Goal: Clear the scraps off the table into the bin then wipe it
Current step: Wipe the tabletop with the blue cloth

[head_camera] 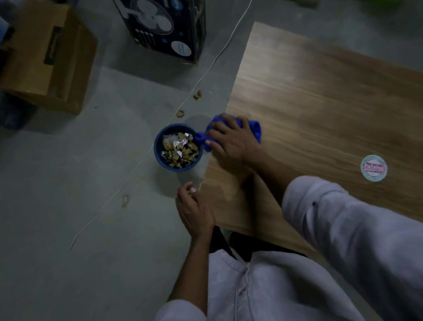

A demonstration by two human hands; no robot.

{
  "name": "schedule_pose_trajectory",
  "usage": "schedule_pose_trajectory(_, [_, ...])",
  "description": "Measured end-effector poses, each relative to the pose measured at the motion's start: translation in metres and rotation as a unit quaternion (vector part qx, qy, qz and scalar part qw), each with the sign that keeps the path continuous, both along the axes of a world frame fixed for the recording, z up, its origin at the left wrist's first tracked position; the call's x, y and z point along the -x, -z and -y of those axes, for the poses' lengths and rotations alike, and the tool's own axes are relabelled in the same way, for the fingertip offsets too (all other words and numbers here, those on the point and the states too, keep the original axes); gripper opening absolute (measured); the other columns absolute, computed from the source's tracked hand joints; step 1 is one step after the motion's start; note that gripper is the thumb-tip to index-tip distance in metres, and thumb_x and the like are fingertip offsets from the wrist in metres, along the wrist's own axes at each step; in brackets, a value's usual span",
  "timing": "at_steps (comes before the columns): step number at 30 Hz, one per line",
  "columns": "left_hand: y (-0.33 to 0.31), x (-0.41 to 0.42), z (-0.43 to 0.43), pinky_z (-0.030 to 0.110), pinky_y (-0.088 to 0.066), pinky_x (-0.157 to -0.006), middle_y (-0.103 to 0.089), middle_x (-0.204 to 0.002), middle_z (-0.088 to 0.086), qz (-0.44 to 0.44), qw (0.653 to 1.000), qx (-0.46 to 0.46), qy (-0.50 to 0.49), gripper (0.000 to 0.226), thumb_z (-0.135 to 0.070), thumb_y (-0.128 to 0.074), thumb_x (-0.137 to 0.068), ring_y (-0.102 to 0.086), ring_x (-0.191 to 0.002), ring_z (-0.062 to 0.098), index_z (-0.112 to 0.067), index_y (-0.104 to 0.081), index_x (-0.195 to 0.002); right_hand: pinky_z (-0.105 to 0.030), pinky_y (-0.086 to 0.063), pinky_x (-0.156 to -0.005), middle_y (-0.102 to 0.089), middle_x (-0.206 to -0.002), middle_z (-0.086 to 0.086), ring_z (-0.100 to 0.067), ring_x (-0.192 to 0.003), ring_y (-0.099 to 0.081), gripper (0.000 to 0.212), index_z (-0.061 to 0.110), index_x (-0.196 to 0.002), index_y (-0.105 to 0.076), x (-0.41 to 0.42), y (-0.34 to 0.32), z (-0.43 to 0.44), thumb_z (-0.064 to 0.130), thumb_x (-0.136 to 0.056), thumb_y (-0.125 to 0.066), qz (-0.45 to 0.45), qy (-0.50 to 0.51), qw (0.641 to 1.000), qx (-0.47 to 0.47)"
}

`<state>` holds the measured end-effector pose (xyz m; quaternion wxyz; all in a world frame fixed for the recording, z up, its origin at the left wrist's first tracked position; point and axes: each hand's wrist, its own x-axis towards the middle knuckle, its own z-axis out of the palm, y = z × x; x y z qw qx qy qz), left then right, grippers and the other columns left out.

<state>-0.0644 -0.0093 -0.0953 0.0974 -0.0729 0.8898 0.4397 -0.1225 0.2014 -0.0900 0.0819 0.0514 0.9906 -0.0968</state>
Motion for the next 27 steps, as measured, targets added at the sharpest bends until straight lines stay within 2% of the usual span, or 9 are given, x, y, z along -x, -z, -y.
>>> schedule_pose_trajectory(6, [0.003, 0.017, 0.011, 0.031, -0.036, -0.079, -0.066, -0.109, 0.014, 0.017, 1.000, 0.009, -0.009, 0.027, -0.027, -0.043, -0.106, -0.058, -0.103, 0.031, -0.009, -0.061, -0.113, -0.064, -0.020, -0.110, -0.045, -0.145, 0.002, -0.028, -0.150, -0.017, 0.043, 0.033, -0.131, -0.054, -0.012, 0.004, 0.034, 0.053, -0.104, -0.027, 0.017, 0.085, 0.995, 0.038])
schedule_pose_trajectory(10, [-0.003, 0.024, 0.004, 0.045, -0.039, -0.092, -0.061, -0.110, 0.020, -0.026, 0.998, 0.060, -0.013, 0.037, -0.033, -0.045, -0.099, -0.053, -0.109, 0.037, -0.002, -0.064, -0.107, -0.064, -0.015, -0.112, -0.043, -0.152, 0.000, -0.030, -0.149, -0.018, 0.051, 0.030, -0.141, -0.052, -0.066, 0.004, 0.100, 0.052, -0.098, -0.035, 0.031, -0.047, 0.994, 0.095])
schedule_pose_trajectory(12, [-0.005, 0.023, 0.001, 0.045, -0.037, -0.095, -0.060, -0.114, 0.018, -0.031, 0.996, 0.081, 0.003, 0.035, -0.033, -0.046, -0.100, -0.051, -0.113, 0.036, -0.004, -0.065, -0.108, -0.064, -0.020, -0.111, -0.042, -0.156, 0.000, -0.029, -0.148, -0.017, 0.058, 0.026, -0.144, -0.053, -0.098, 0.012, 0.124, 0.049, -0.091, -0.051, 0.019, -0.143, 0.985, 0.098])
schedule_pose_trajectory(16, [-0.012, 0.019, -0.004, 0.045, -0.035, -0.094, -0.058, -0.114, 0.015, -0.046, 0.995, 0.090, -0.009, 0.035, -0.035, -0.045, -0.101, -0.047, -0.113, 0.032, -0.007, -0.065, -0.107, -0.064, -0.030, -0.111, -0.044, -0.155, 0.004, -0.028, -0.146, -0.021, 0.054, 0.028, -0.138, -0.059, -0.092, 0.014, 0.093, 0.037, -0.085, -0.068, -0.001, -0.210, 0.968, 0.137])
schedule_pose_trajectory(19, [-0.014, 0.017, -0.002, 0.046, -0.035, -0.093, -0.057, -0.111, 0.017, -0.066, 0.993, 0.076, -0.064, 0.030, -0.030, -0.049, -0.099, -0.048, -0.112, 0.034, -0.008, -0.066, -0.109, -0.060, -0.030, -0.111, -0.041, -0.155, 0.002, -0.034, -0.139, -0.030, 0.070, 0.034, -0.142, -0.050, -0.055, 0.002, 0.043, 0.026, -0.075, -0.068, -0.041, -0.070, 0.986, 0.142])
schedule_pose_trajectory(21, [-0.015, 0.014, -0.003, 0.041, -0.032, -0.093, -0.057, -0.112, 0.016, -0.073, 0.992, 0.057, -0.083, 0.027, -0.028, -0.051, -0.099, -0.048, -0.113, 0.034, -0.009, -0.066, -0.111, -0.053, -0.041, -0.096, -0.047, -0.150, 0.004, -0.034, -0.127, -0.038, 0.055, 0.035, -0.141, -0.052, -0.028, -0.014, 0.012, 0.025, -0.087, -0.054, -0.122, 0.096, 0.977, 0.145])
schedule_pose_trajectory(23, [-0.016, 0.010, -0.005, 0.036, -0.027, -0.092, -0.058, -0.112, 0.016, -0.091, 0.991, 0.047, -0.090, 0.027, -0.027, -0.052, -0.100, -0.049, -0.112, 0.034, -0.008, -0.066, -0.112, -0.042, -0.039, -0.087, -0.049, -0.148, 0.008, -0.032, -0.123, -0.041, 0.048, 0.036, -0.141, -0.053, -0.014, -0.035, 0.006, 0.028, -0.094, -0.047, -0.184, 0.136, 0.966, 0.119])
schedule_pose_trajectory(25, [-0.017, 0.005, -0.009, 0.033, -0.027, -0.094, -0.058, -0.116, 0.017, -0.124, 0.987, 0.035, -0.101, 0.029, -0.028, -0.054, -0.100, -0.048, -0.112, 0.032, -0.006, -0.065, -0.116, -0.038, -0.034, -0.090, -0.047, -0.151, 0.010, -0.030, -0.128, -0.040, 0.048, 0.037, -0.144, -0.051, -0.018, -0.045, 0.029, 0.032, -0.096, -0.048, -0.190, 0.060, 0.975, 0.097])
schedule_pose_trajectory(27, [-0.018, -0.001, -0.013, 0.037, -0.031, -0.097, -0.057, -0.125, 0.018, -0.143, 0.984, 0.026, -0.108, 0.038, -0.034, -0.052, -0.100, -0.046, -0.116, 0.031, -0.005, -0.062, -0.122, -0.044, -0.030, -0.103, -0.040, -0.156, 0.008, -0.030, -0.138, -0.033, 0.055, 0.035, -0.147, -0.046, -0.050, -0.031, 0.061, 0.037, -0.092, -0.046, -0.129, -0.063, 0.984, 0.106])
